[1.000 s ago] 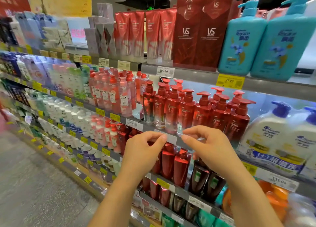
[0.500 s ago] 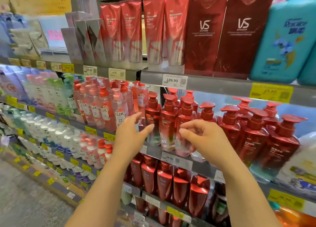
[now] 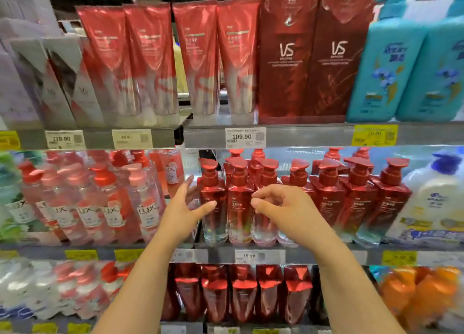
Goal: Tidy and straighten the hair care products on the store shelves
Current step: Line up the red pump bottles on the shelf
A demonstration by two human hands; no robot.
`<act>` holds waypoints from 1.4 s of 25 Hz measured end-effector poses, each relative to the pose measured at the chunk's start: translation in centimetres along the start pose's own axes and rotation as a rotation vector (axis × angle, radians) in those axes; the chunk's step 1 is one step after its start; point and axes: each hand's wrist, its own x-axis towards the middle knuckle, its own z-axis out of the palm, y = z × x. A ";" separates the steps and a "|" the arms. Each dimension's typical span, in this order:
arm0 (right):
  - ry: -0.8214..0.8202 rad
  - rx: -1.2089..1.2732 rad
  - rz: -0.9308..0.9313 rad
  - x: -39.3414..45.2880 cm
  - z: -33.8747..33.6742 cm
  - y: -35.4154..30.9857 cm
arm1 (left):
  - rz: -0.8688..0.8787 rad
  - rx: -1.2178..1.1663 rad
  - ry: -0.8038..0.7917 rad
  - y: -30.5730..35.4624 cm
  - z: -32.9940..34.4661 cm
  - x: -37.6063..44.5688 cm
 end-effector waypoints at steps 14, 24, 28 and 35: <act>0.331 -0.009 0.257 -6.4 1.0 -0.6 | 0.234 0.121 0.151 2.7 -0.2 -2.9; 0.573 -0.093 0.264 -4.3 -12.1 5.7 | 0.268 0.023 -0.059 9.1 4.9 -7.8; 0.341 -0.345 0.263 -1.3 -16.2 7.7 | 0.215 -0.012 -0.105 10.7 10.2 -8.5; -0.025 -0.225 0.289 2.8 -17.4 10.1 | 0.205 0.010 0.004 13.4 16.3 -8.7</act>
